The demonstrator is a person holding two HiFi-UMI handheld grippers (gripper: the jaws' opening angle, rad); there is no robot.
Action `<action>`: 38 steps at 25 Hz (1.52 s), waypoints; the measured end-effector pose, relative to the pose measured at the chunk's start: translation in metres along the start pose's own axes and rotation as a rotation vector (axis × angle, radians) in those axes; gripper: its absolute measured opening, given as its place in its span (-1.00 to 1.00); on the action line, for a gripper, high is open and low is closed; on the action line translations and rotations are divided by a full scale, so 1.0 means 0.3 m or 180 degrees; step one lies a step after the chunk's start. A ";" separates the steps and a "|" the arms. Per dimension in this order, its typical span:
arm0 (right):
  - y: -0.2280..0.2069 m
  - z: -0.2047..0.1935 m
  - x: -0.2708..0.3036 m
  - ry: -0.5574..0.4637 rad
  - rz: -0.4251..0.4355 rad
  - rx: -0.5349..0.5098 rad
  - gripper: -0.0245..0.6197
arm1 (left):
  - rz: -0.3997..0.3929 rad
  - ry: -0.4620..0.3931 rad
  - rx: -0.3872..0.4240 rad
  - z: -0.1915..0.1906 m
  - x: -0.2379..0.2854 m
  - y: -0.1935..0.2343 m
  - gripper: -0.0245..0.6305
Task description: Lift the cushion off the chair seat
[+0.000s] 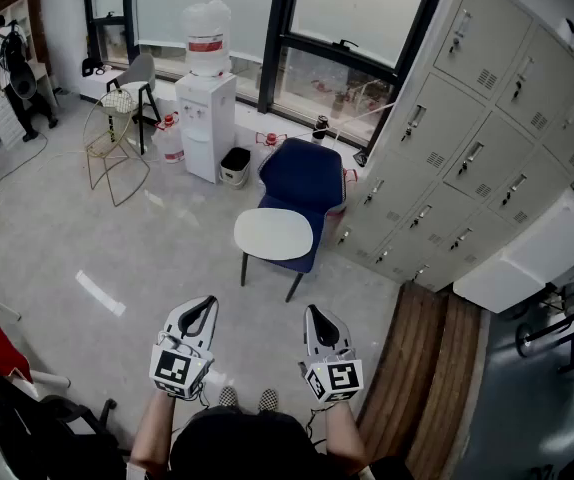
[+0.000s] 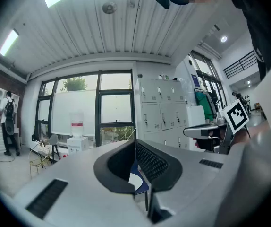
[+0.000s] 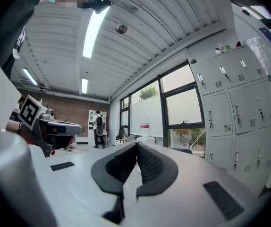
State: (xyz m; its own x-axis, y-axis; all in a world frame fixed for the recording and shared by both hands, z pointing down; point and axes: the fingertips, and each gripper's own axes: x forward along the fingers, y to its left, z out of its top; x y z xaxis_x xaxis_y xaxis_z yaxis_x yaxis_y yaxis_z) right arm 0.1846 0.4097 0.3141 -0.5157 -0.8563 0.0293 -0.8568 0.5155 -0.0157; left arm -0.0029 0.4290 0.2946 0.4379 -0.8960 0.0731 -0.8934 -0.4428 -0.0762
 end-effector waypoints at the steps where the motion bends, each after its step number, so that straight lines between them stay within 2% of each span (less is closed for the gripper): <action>1: 0.007 -0.002 0.003 -0.0005 -0.0006 -0.0002 -0.83 | 0.0000 -0.0002 0.0002 -0.004 -0.004 0.007 -0.85; 14: 0.067 -0.006 0.080 0.0012 -0.0114 0.0006 -0.83 | -0.0034 -0.0027 -0.0018 -0.023 -0.020 0.124 -0.85; 21: 0.159 -0.006 0.148 -0.0013 -0.0191 -0.0008 -0.83 | -0.0067 -0.0088 -0.0045 -0.056 -0.060 0.236 -0.85; 24: 0.193 -0.021 0.178 -0.0027 -0.0210 0.0053 -0.83 | -0.0092 -0.0029 -0.0022 -0.072 -0.073 0.274 -0.86; 29: 0.262 -0.035 0.239 -0.0014 -0.0172 0.0061 -0.83 | -0.0086 -0.0021 -0.0019 -0.094 -0.097 0.350 -0.86; 32: 0.265 -0.043 0.283 0.0015 -0.0154 0.0057 -0.83 | -0.0069 -0.0089 -0.0036 -0.093 -0.078 0.384 -0.86; 38: 0.254 -0.058 0.386 0.0065 -0.0064 0.0046 -0.83 | -0.0001 0.0003 -0.0069 -0.113 -0.031 0.446 -0.86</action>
State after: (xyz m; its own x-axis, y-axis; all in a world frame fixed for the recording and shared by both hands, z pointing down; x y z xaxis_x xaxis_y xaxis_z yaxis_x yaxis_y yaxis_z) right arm 0.0595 0.3504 0.3337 -0.4983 -0.8656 0.0501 -0.8670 0.4974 -0.0293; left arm -0.1299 0.3791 0.3175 0.4380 -0.8959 0.0741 -0.8952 -0.4422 -0.0546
